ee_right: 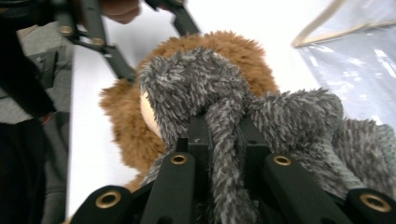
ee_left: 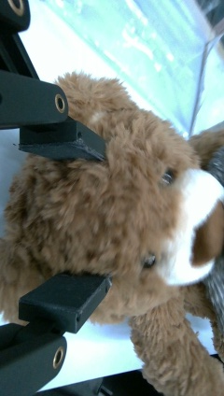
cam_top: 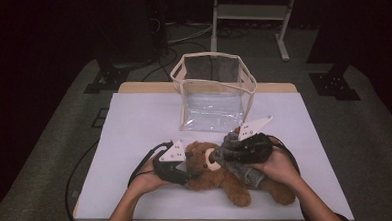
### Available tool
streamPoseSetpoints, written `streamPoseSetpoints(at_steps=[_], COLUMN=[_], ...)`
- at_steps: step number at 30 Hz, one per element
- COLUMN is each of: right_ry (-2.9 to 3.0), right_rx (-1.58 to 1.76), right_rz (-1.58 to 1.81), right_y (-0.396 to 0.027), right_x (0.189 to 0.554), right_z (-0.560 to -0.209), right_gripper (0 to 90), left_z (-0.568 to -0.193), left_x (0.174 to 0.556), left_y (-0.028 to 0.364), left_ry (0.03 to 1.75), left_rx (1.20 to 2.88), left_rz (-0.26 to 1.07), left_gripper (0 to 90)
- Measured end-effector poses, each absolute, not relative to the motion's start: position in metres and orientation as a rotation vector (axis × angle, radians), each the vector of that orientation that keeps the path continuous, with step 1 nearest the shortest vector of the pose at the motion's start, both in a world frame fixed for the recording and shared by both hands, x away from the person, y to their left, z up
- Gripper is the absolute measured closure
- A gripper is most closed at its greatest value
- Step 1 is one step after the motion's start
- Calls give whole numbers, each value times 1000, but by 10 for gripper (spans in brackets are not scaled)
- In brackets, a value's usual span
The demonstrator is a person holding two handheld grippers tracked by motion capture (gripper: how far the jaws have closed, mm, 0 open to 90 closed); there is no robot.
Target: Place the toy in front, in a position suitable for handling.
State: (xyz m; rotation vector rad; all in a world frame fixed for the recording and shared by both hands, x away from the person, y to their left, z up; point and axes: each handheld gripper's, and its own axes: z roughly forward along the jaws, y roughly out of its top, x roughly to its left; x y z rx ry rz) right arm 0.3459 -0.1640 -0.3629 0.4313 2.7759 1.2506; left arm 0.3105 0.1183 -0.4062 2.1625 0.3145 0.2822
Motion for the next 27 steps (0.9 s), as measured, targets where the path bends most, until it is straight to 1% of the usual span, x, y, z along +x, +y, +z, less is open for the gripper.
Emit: streamPoseSetpoints(at_steps=[4, 7, 13, 16, 21, 27], right_ry=[2753, 2750, 2723, 2731, 2764, 2761], right_rx=[475, 479, 420, 367, 340, 342], right_rz=[1260, 1252, 1324, 1340, 1305, 1224], right_y=[-167, -166, -164, -154, -137, -143], right_x=[357, 361, 346, 338, 335, 337], right_z=[-365, -364, -346, -342, -353, -358], right_gripper=[789, 788, 787, 787, 787, 793], left_z=[-402, -403, -405, -404, -405, -400], left_x=[312, 313, 320, 326, 329, 326], left_y=[122, 122, 117, 116, 117, 125], left_ry=[318, 324, 346, 365, 395, 382], left_rx=[2143, 2141, 2136, 2138, 2125, 2115], left_rz=[330, 344, 347, 347, 353, 328], left_gripper=[380, 402, 420, 423, 422, 414])
